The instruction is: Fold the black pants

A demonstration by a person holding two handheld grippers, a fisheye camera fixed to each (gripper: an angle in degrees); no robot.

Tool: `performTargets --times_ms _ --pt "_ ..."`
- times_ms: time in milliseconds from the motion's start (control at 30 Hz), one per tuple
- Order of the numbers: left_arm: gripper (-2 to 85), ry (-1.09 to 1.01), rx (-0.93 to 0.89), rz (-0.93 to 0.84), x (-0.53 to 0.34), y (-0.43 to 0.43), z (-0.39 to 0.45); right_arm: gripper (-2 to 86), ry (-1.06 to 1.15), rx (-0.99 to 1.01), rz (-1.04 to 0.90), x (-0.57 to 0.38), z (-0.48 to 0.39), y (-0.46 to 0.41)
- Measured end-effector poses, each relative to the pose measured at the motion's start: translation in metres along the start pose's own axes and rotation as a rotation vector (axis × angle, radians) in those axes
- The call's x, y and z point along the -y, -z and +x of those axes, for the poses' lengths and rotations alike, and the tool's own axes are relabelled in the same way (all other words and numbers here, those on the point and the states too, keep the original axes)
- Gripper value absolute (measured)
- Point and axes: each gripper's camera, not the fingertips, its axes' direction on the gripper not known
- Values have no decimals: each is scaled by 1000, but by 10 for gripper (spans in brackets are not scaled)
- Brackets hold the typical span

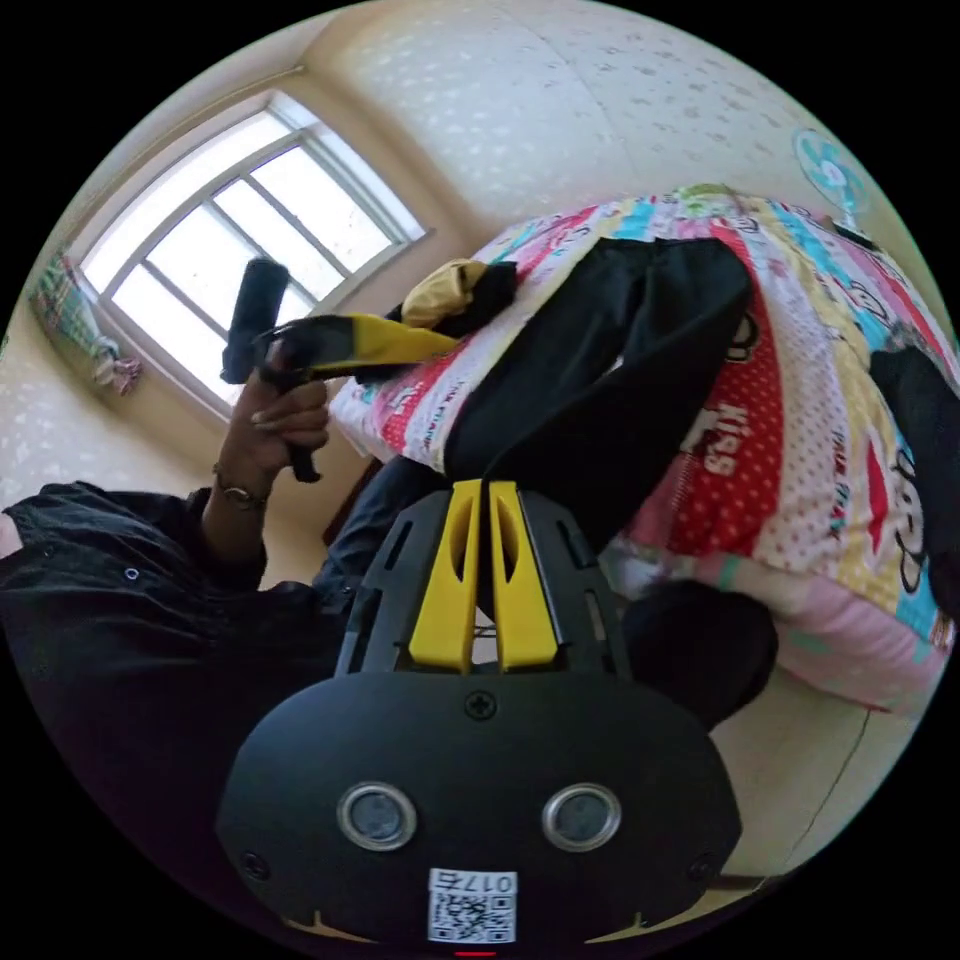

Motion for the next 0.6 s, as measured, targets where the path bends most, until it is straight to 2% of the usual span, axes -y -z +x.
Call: performTargets --times_ms 67,133,233,300,467,600 --pt "131 -26 75 -184 21 -55 0 19 61 46 -10 5 -3 -4" --pt "74 -8 73 -255 19 -81 -10 21 84 82 -9 5 3 -5" --pt "8 26 24 -169 -2 -84 -30 32 122 121 -168 3 38 -9" --pt "0 70 1 -135 -14 -80 -43 49 129 139 -232 16 85 8" --pt "-6 130 -109 -35 -39 -63 -74 125 -169 4 -64 140 243 53" --pt "-7 119 -103 -8 -46 -52 -88 159 -379 -40 56 267 380 19"
